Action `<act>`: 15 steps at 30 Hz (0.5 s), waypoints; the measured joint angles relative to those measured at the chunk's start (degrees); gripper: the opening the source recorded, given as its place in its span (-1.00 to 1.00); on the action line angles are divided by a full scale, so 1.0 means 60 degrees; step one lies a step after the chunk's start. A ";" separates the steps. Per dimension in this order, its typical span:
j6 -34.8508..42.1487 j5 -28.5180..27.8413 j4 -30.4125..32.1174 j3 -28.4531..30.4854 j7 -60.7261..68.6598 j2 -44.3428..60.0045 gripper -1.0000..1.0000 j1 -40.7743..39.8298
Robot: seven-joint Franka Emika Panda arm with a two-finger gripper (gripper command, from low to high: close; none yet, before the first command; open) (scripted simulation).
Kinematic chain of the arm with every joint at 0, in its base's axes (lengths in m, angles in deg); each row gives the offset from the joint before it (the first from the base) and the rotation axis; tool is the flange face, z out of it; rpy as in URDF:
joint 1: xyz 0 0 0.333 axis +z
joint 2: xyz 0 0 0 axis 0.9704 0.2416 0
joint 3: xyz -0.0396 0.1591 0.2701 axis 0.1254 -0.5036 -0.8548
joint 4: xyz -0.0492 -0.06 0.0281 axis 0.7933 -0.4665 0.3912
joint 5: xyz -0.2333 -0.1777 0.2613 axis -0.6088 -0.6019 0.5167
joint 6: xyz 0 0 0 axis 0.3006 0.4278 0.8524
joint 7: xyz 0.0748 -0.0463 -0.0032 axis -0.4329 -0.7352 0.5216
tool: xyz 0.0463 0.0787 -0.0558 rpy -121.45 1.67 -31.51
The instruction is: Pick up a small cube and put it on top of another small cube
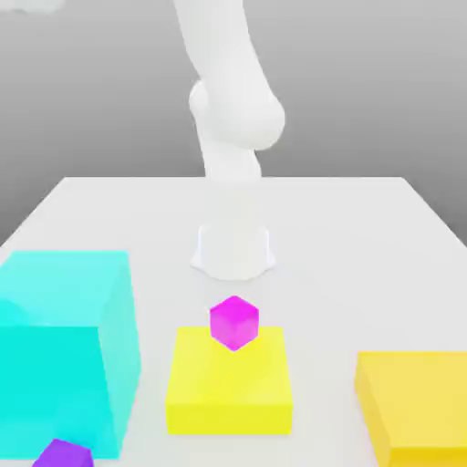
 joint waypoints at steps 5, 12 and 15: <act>0.0702 0.1235 -0.0861 -0.0732 0.2083 0.0212 -1.00 -0.0028; 0.1150 0.1375 -0.0860 -0.2113 0.2678 0.0377 -1.00 0.1337; 0.1182 0.0651 -0.0746 -0.2498 0.1934 0.0502 -1.00 0.2249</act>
